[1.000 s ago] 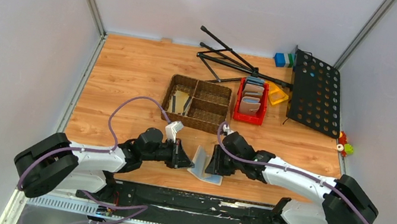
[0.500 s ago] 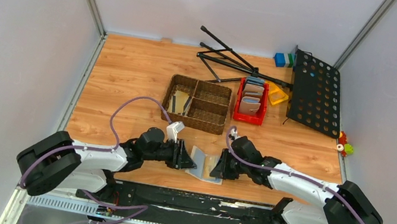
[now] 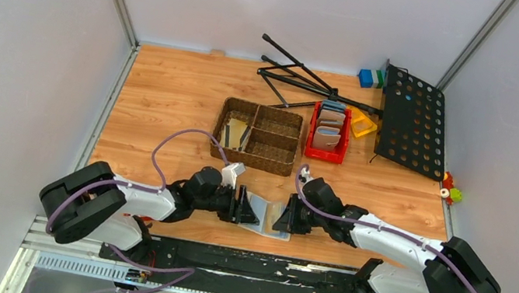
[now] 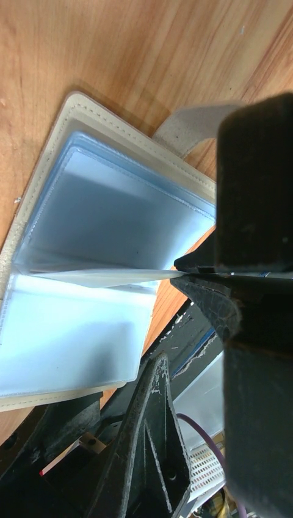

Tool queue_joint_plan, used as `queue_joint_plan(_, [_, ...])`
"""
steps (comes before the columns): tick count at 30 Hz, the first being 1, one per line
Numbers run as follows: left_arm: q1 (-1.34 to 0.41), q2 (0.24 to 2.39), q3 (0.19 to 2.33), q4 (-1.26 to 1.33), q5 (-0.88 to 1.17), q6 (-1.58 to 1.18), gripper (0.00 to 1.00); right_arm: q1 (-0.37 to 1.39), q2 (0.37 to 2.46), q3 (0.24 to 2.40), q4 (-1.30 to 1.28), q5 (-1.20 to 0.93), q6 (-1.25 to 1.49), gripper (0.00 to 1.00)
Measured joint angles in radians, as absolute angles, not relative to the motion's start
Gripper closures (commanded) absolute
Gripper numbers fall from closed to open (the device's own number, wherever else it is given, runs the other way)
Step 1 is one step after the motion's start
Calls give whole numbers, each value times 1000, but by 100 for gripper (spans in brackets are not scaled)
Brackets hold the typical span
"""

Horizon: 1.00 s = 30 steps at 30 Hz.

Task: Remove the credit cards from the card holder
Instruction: Remove the credit card from the card holder.

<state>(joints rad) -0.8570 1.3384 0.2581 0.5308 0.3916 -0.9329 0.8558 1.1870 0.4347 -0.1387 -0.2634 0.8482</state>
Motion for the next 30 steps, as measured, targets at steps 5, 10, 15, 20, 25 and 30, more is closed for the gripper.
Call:
queue_joint_plan(5, [-857,1375,275,559,397,-937,69,856,1185,435,-138,-264,848,96])
queue_joint_plan(10, [-857,1390,276,571,398,-947,100,856,1164,430,-145,-259,846,63])
queue_joint_plan(15, [-857,1368,276,561,381,-950,100,852,1117,424,-187,-235,838,28])
queue_joint_plan(20, [-857,1317,276,550,365,-964,100,841,1040,414,-236,-212,834,13])
queue_joint_plan(25, [-857,1264,275,549,356,-984,100,825,947,389,-281,-191,836,9])
queue_joint_plan(30, [-847,1194,258,553,347,-1018,100,805,875,350,-303,-192,847,9])
